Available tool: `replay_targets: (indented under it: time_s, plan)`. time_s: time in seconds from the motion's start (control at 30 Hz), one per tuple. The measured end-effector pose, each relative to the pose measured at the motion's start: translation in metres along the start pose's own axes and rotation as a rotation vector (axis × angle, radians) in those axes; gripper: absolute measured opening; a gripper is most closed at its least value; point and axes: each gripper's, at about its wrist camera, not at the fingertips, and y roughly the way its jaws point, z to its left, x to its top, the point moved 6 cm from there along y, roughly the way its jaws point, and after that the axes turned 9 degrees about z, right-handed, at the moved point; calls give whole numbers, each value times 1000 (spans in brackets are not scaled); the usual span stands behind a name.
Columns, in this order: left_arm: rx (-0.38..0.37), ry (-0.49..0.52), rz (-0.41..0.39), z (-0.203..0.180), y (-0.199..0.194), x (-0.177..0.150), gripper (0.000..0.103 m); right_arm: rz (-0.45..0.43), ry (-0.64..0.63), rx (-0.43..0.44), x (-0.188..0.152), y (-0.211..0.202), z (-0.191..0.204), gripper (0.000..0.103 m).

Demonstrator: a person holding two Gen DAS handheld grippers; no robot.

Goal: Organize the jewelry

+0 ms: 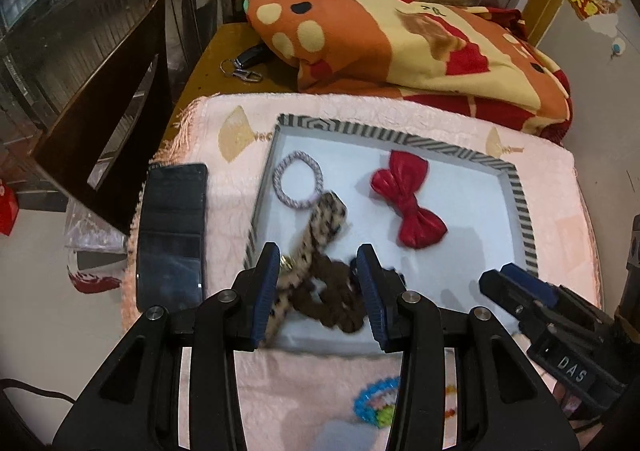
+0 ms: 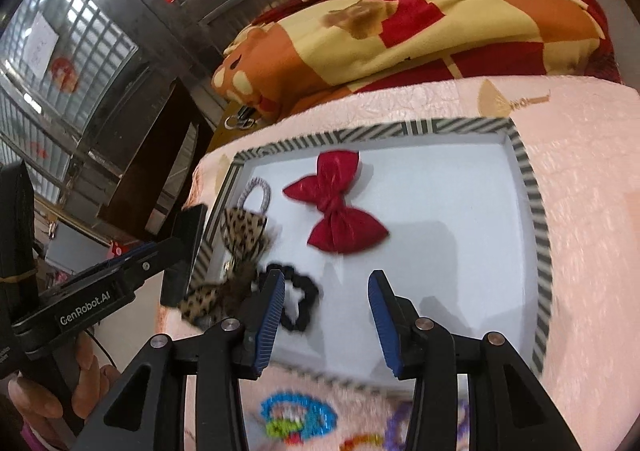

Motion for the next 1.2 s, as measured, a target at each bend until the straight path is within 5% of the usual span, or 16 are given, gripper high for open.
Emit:
replay_targets:
  time_s: [0.57,1.2]
  plan:
    - [12,-6,-8,-43,-23,-78,39,-6,-43,-60,-77,-47,-17,53]
    - [10,30,4,-79,-28,-122,40,-3,-19,-107,-117,-68,-47,57]
